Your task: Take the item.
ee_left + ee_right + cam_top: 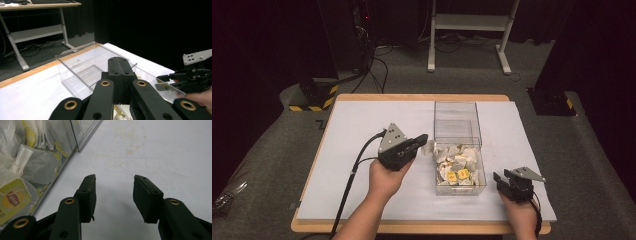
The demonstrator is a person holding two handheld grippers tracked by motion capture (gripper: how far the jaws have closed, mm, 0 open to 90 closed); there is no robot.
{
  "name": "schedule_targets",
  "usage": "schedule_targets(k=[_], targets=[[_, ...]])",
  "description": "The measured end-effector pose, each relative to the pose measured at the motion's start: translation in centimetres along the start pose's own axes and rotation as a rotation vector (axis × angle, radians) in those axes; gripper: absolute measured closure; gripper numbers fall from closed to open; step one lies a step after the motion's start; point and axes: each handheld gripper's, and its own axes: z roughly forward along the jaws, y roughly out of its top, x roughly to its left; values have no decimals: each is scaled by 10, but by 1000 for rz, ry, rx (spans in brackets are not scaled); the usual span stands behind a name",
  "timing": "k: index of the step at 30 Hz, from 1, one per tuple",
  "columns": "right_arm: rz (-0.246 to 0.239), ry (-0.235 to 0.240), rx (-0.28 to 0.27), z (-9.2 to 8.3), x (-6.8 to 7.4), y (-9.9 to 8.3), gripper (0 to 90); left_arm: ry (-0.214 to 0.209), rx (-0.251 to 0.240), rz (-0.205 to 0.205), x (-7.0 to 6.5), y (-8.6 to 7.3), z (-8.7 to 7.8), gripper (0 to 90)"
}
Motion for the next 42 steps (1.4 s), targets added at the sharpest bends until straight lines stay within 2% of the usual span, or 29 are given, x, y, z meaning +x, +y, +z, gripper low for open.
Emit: schedule_targets(k=[16, 20, 34, 42], targets=[[7, -1, 2, 0, 0, 0, 540, 83, -2, -41, 36, -14, -24, 900], [8, -1, 2, 0, 0, 0, 541, 112, -11, -42, 48, -13, -32, 900], [9, 0, 2, 0, 0, 0, 544, 180, -28, -55, 73, -13, -46, 900], [13, -3, 4, 1, 0, 0, 544, 188, -42, -77, 86, -13, -50, 900]])
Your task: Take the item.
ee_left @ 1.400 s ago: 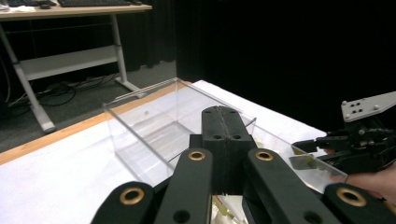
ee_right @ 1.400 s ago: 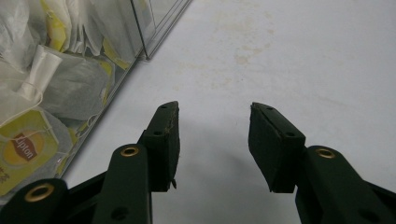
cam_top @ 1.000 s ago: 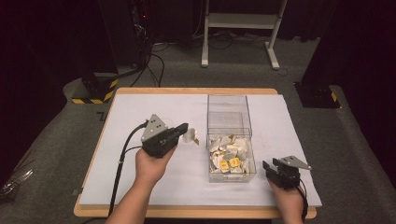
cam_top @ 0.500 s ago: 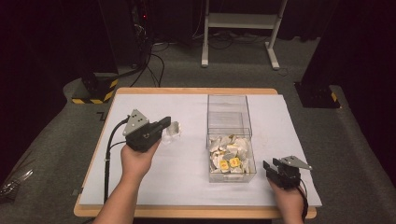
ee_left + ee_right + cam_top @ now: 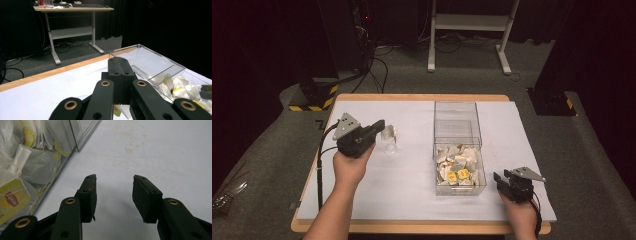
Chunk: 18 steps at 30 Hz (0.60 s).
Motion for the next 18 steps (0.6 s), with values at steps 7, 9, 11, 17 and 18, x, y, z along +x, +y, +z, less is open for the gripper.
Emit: schedule_targets(k=[7, 9, 11, 17, 18], targets=[[-6, -11, 9, 1, 1, 1, 544, 8, -1, -4, 10, 0, 2, 900], [-12, -16, 9, 2, 1, 0, 543, 10, -6, -10, 12, 0, 2, 900], [-12, -18, 8, 1, 2, 0, 542, 17, -7, -8, 14, 0, 3, 900], [-24, -17, 9, 1, 3, 0, 542, 39, 6, -5, 19, -3, 9, 900], [-26, -14, 5, 1, 3, 0, 543, 39, 10, -8, 20, -3, 10, 900]])
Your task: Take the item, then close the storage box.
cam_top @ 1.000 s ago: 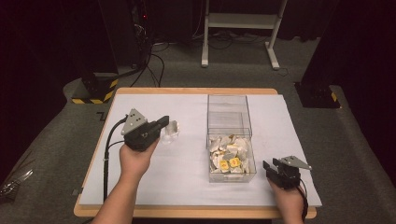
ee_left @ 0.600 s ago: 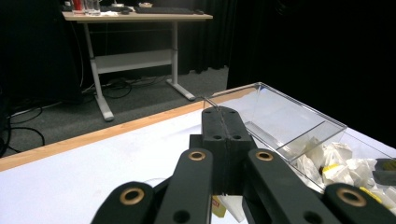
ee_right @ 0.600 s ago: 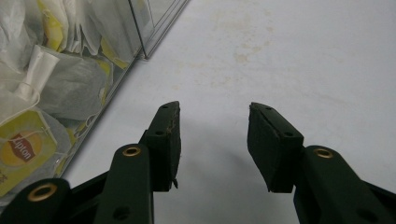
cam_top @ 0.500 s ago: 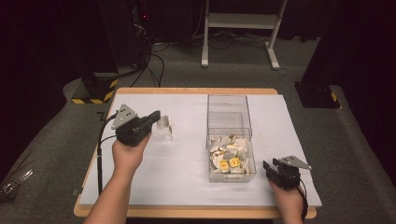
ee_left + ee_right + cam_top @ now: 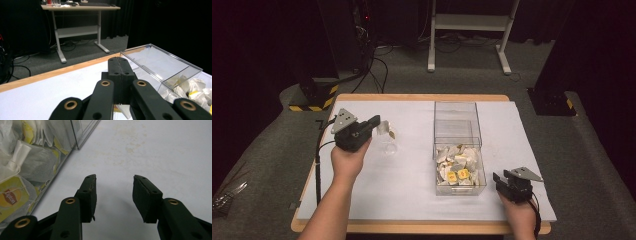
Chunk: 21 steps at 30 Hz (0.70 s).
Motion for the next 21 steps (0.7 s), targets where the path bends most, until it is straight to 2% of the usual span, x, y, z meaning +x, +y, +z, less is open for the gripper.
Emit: schedule_targets(k=[16, 21], targets=[[2, 9, -1, 0, -1, 0, 545, 37, 17, -10, 10, -2, 7, 900], [4, 8, 0, 0, -1, 0, 547, 44, 36, -8, 14, -4, 11, 900]])
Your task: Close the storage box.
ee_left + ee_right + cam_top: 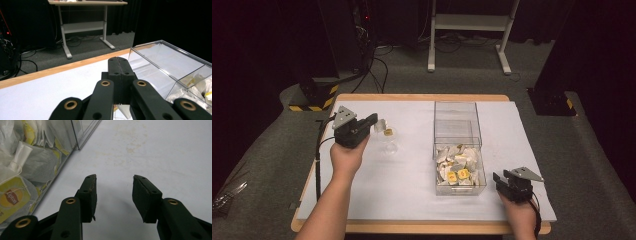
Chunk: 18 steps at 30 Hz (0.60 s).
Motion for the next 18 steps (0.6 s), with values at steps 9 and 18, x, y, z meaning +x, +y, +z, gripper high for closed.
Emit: schedule_targets(k=[9, 18], targets=[[0, 1, 0, 0, 0, 0, 548, -1, 26, -3, -1, -7, 9, 900], [-3, 6, -1, 0, 0, 0, 546, 9, 65, 1, -3, -19, 21, 900]])
